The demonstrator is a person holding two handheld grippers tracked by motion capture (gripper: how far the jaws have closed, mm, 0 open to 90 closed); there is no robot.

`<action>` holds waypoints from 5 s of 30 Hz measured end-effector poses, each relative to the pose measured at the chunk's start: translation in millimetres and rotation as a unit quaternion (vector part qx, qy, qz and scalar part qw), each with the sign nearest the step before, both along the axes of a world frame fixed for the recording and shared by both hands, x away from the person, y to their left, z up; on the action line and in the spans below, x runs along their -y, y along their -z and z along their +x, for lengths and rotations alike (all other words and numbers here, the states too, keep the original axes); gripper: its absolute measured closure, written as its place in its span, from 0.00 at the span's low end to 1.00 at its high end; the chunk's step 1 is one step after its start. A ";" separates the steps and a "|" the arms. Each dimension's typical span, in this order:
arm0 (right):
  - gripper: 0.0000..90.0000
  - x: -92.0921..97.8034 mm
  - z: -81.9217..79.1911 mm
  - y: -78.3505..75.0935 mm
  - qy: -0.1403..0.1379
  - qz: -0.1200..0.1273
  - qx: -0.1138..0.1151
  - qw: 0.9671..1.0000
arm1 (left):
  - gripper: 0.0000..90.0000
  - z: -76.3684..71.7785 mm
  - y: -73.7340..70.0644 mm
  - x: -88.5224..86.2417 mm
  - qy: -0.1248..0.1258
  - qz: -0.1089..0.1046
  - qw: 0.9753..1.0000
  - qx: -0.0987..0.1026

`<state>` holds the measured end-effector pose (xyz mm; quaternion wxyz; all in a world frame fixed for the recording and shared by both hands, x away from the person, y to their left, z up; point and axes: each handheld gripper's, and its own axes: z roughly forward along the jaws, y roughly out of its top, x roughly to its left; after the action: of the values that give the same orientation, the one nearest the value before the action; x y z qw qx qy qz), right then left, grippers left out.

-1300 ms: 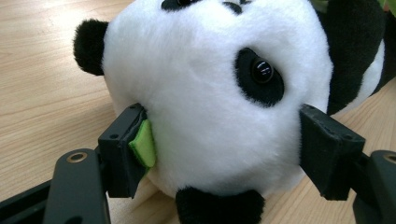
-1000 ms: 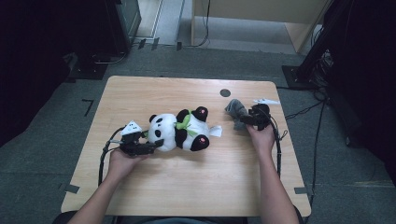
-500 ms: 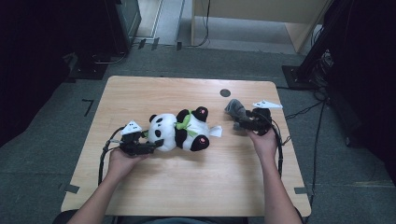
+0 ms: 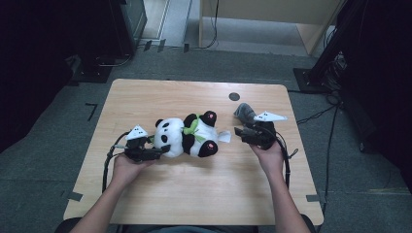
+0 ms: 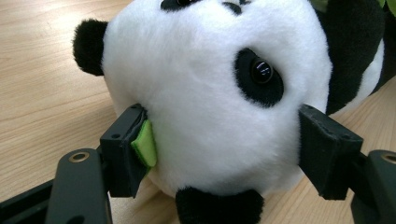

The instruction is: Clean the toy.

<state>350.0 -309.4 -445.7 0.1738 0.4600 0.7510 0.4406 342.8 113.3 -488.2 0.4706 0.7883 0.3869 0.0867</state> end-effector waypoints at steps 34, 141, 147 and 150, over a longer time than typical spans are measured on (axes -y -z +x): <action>0.41 -46.6 -39.1 8.6 -0.170 0.027 0.006 0.985 | 0.50 8.4 -9.2 0.0 -0.024 -0.014 0.999 -0.035; 0.62 -60.8 -9.5 -30.3 -0.115 0.127 0.018 0.985 | 0.81 8.9 -35.0 -2.7 0.064 -0.051 0.996 0.045; 0.58 -58.5 -8.5 -29.6 -0.117 0.131 0.019 0.984 | 0.83 9.2 -36.8 -3.9 0.075 -0.061 0.995 0.033; 0.52 -58.4 -10.4 -30.6 -0.127 0.121 0.041 0.984 | 0.84 9.0 -38.1 -5.3 0.074 -0.064 0.995 0.030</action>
<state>339.5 -251.0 -415.1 0.0906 0.3604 0.7367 0.5650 351.8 118.7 -450.0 0.5367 0.7801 0.3177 0.0502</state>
